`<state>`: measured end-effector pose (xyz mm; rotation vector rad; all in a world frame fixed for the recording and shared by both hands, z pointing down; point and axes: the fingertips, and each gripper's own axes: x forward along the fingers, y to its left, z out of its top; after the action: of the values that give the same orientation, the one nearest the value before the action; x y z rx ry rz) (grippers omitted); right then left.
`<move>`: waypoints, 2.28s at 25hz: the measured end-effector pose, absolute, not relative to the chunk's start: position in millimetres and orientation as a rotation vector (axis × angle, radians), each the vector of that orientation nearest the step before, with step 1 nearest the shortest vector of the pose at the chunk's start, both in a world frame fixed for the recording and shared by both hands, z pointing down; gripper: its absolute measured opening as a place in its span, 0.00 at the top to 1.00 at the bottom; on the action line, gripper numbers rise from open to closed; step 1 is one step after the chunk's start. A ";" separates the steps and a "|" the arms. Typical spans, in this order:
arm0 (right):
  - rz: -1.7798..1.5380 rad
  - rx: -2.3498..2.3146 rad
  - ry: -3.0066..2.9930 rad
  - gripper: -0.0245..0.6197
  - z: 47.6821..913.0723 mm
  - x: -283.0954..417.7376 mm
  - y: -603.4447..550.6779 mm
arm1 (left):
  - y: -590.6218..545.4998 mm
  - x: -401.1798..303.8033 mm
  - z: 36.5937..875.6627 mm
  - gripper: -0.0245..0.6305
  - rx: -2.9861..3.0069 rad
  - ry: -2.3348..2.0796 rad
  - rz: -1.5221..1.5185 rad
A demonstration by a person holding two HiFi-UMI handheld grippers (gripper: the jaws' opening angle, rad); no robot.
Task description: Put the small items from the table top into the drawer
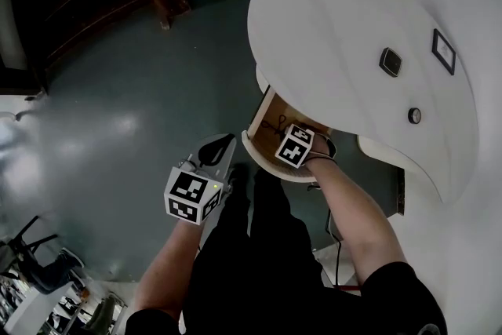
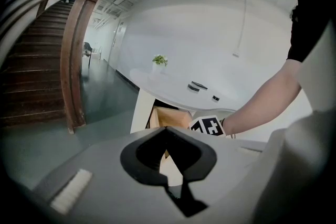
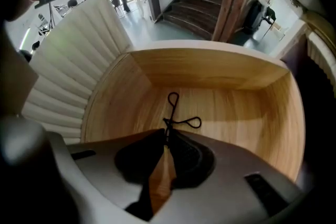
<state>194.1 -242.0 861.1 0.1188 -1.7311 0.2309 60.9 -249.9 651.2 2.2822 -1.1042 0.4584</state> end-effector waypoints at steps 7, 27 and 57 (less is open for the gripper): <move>0.250 0.285 -1.807 0.91 815.0 197.2 -247.2 | -242.1 60.2 628.5 0.94 2.324 -1.104 0.432; 0.448 0.883 -2.445 0.94 512.8 201.4 -187.6 | -195.1 96.9 448.5 0.95 2.562 -1.078 0.239; 0.262 1.200 -2.830 0.95 345.8 335.2 -94.8 | -124.6 147.0 349.7 0.94 2.659 -1.357 0.185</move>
<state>335.2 -94.8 345.8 1.2002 -2.8300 0.2617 147.0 -124.6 349.7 2.6588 -1.3574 0.1845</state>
